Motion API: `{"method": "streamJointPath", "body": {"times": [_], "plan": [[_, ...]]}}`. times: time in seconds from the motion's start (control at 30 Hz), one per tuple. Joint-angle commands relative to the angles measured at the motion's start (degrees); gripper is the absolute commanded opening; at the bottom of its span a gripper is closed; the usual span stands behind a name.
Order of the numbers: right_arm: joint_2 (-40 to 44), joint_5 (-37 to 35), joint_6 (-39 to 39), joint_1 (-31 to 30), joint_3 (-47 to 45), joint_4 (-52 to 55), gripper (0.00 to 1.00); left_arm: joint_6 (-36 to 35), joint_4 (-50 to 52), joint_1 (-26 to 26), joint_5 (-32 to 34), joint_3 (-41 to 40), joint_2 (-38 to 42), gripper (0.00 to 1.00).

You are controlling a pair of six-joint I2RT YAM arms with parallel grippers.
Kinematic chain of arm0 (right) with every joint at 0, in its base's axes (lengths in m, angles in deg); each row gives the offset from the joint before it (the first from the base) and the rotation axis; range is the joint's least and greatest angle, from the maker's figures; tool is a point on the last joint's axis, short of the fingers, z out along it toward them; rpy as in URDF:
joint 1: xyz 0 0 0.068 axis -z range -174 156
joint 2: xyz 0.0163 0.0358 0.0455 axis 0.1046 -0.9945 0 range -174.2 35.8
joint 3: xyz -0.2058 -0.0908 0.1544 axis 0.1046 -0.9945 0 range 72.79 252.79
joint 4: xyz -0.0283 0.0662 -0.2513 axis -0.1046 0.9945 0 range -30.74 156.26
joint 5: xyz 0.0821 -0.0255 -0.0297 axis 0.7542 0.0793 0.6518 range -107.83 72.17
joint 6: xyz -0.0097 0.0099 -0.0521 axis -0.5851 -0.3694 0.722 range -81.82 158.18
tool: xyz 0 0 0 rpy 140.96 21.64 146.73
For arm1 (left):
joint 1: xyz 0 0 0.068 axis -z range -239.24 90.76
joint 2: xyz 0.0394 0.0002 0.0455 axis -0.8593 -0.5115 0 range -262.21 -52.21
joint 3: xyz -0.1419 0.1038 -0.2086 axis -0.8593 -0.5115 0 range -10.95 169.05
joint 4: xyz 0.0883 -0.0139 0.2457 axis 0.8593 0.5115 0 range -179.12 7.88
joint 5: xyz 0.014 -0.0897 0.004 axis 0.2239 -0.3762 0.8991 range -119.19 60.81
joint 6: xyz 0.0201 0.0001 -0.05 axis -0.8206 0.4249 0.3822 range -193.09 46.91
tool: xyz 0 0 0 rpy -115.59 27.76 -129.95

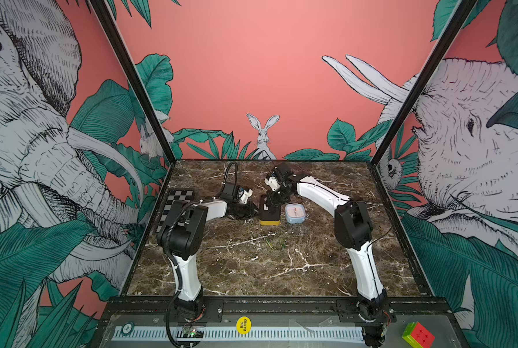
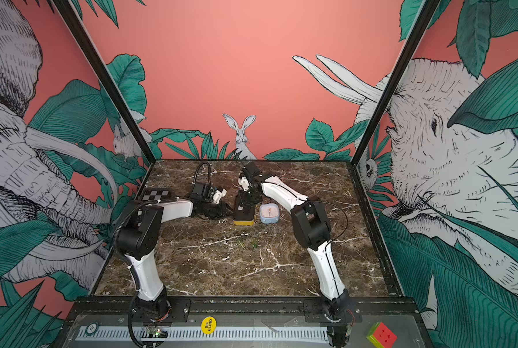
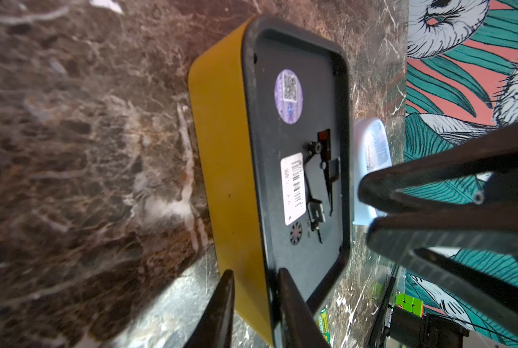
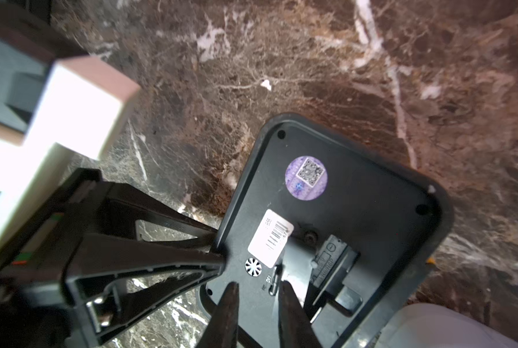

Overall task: Insert the battery into the alarm
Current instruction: Pick up the cover from the alarm.

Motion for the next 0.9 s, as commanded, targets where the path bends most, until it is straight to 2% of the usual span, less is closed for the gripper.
{"method": "streamJointPath", "body": {"times": [0.0,0.23,0.43,0.67,0.87], "plan": [[-2.11,-3.41,2.74,-1.02,1.83,2.91,0.24,-1.08,4.85,0.22,3.81,-2.32,0.58,0.27],[-3.72,-6.83,4.91,-2.31,2.73,4.55,0.23,-1.0,4.85,0.13,3.81,-2.45,0.49,0.27],[-4.19,-8.37,5.77,-2.93,2.73,5.19,0.17,-1.0,5.02,0.2,3.81,-2.57,0.41,0.27],[-3.71,-11.15,7.18,-3.75,1.52,6.45,0.18,-0.93,5.02,0.2,3.8,-2.58,0.22,0.27],[-4.16,-11.53,7.8,-4.32,0.9,6.37,0.12,-1.0,5.46,0.17,3.81,-2.58,0.31,0.27]]}}
